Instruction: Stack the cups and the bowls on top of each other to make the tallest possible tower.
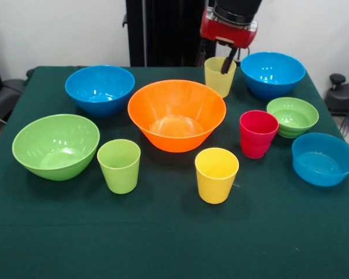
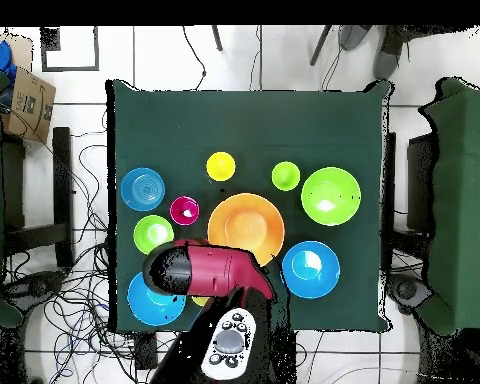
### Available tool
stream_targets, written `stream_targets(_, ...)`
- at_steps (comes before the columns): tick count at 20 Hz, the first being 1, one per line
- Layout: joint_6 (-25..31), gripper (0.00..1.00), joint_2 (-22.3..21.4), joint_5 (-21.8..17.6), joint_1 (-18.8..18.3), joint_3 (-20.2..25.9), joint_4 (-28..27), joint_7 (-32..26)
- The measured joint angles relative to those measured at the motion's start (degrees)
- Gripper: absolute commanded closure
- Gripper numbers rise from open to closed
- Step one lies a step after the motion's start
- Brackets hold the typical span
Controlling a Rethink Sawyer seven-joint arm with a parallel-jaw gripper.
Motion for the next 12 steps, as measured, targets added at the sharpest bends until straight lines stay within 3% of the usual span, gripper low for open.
stream_targets(12, -7.0, 0.00, 2.7, 0.0, 0.5, -1.7, 0.0, 3.8)
